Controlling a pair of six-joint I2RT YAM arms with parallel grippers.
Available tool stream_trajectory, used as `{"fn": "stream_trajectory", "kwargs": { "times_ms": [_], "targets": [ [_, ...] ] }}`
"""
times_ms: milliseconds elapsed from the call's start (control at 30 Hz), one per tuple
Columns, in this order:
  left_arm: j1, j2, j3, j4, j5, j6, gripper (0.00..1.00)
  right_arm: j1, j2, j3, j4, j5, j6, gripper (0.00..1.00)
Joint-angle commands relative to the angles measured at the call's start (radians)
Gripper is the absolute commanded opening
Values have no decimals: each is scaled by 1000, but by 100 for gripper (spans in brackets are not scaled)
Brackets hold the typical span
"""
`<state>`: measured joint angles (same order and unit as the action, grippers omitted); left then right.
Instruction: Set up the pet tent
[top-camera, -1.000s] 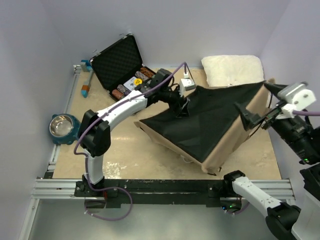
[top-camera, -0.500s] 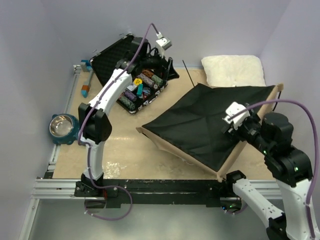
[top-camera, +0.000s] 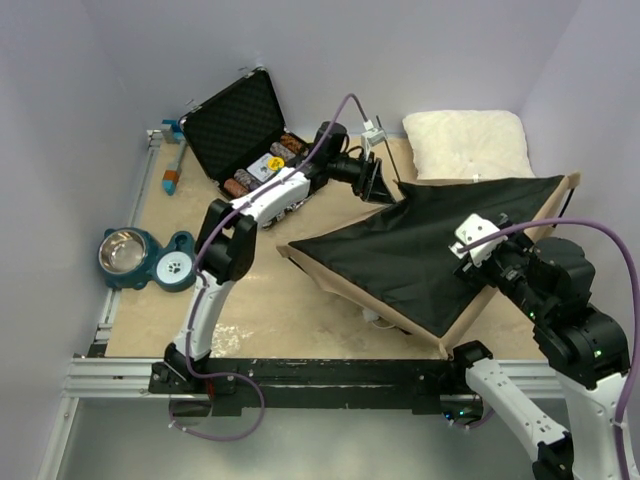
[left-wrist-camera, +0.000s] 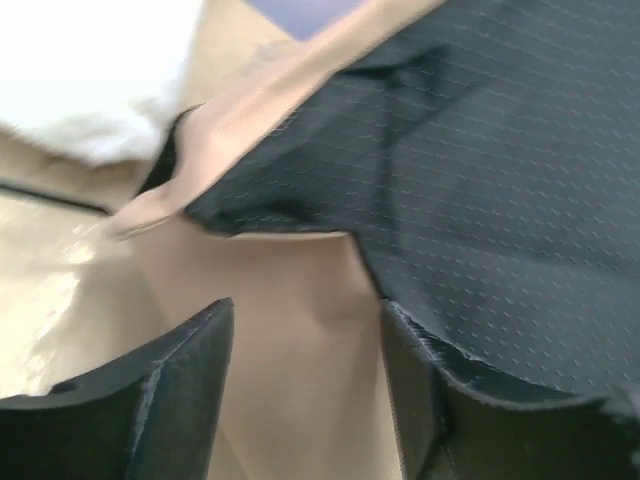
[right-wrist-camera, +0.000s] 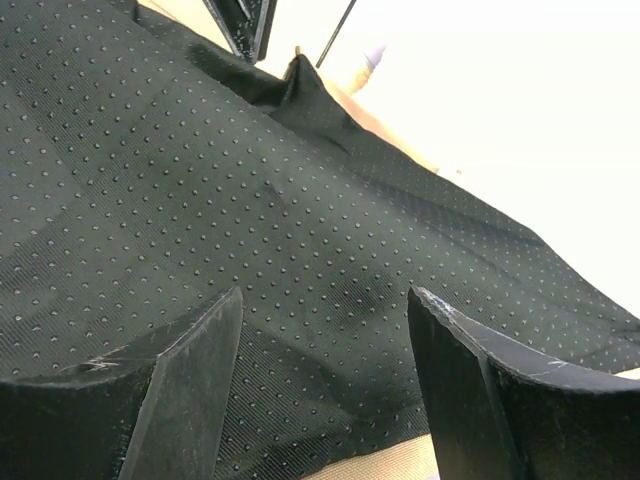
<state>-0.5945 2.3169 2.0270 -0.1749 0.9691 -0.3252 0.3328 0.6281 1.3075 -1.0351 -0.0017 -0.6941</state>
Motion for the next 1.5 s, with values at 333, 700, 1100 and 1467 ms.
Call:
{"fn": "stream_trajectory", "kwargs": {
  "times_ms": [333, 700, 1100, 1467],
  "targets": [
    [243, -443, -660, 840, 61, -628, 0, -5, 79, 120, 176, -32, 70, 88],
    [96, -772, -811, 237, -133, -72, 34, -3, 168, 159, 155, -224, 50, 85],
    [271, -220, -191, -76, -204, 126, 96, -5, 35, -45, 21, -58, -76, 65],
    [133, -229, -367, 12, -178, 118, 99, -5, 191, 429, 185, -164, 443, 93]
  ]
}}
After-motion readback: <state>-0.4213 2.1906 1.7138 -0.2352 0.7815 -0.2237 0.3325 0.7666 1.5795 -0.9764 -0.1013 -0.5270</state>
